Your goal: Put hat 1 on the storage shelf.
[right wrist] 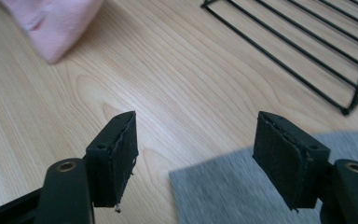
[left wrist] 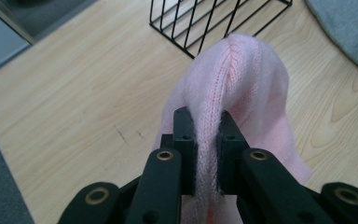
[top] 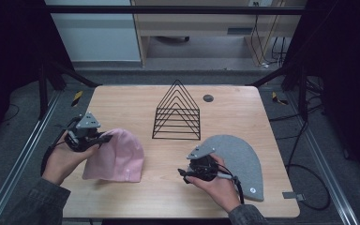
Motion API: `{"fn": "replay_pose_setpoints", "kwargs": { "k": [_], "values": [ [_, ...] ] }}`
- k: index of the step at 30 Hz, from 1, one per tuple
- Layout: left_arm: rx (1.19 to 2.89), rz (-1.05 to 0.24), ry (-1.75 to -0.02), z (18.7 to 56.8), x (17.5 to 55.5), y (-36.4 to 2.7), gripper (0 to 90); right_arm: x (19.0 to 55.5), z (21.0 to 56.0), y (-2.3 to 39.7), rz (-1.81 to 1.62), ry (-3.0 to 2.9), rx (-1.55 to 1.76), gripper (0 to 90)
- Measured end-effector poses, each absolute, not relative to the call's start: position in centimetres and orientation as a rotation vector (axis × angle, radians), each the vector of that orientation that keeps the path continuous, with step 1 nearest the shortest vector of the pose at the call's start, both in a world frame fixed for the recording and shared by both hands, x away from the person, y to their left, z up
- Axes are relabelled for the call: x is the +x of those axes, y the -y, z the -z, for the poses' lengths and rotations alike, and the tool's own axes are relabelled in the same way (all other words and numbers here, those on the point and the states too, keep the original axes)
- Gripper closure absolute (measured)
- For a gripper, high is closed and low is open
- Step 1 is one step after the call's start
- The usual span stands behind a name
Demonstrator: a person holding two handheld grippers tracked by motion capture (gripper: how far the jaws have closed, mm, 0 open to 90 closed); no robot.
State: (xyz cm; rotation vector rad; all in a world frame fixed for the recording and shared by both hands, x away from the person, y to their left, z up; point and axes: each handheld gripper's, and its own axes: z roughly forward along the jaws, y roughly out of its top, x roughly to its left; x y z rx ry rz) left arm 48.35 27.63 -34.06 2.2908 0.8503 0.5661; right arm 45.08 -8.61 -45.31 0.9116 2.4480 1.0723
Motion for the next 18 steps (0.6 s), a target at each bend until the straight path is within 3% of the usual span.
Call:
{"fn": "replay_pose_setpoints", "kwargs": {
  "k": [18],
  "values": [
    [2.251,-0.691,-0.793,27.9,49.2,-25.4,81.5,47.3,43.7,7.2,-1.115,-2.440,0.876,29.3]
  ]
}}
